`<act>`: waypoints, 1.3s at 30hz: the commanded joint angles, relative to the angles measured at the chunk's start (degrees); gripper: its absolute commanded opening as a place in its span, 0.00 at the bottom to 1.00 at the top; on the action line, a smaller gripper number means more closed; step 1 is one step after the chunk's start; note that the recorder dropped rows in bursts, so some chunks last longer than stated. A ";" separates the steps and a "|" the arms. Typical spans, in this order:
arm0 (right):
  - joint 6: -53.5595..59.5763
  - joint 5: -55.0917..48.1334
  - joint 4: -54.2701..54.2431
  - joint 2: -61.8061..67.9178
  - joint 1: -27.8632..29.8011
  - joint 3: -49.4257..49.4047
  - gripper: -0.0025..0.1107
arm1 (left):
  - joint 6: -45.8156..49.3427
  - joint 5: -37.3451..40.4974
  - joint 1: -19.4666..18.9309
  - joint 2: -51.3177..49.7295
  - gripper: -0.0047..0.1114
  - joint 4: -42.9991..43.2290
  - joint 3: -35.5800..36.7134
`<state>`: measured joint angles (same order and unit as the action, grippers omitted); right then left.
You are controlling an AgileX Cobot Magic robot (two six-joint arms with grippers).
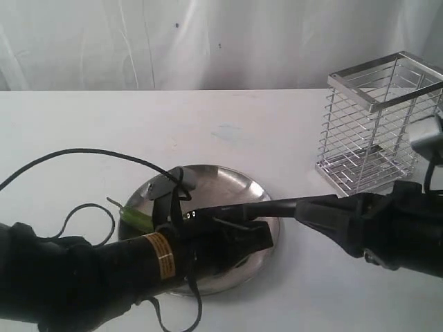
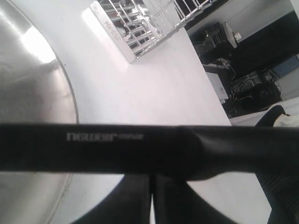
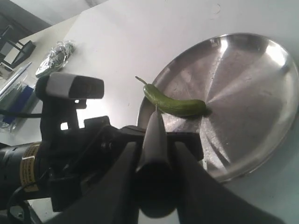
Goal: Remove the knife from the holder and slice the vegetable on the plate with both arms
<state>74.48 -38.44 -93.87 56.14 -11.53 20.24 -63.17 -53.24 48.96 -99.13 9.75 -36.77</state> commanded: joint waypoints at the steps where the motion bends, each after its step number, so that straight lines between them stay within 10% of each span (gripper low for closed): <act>1: 0.47 -1.86 -0.53 -0.49 -0.10 -1.26 0.02 | 0.17 0.69 0.43 0.15 0.04 -1.18 -1.89; 39: 4.87 -4.04 -0.22 14.83 -4.76 -3.67 0.02 | 8.13 -0.91 0.32 0.15 0.04 -0.64 -2.02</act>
<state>75.27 -43.17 -90.09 69.56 -15.16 16.79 -55.42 -53.79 49.18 -99.16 6.90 -38.50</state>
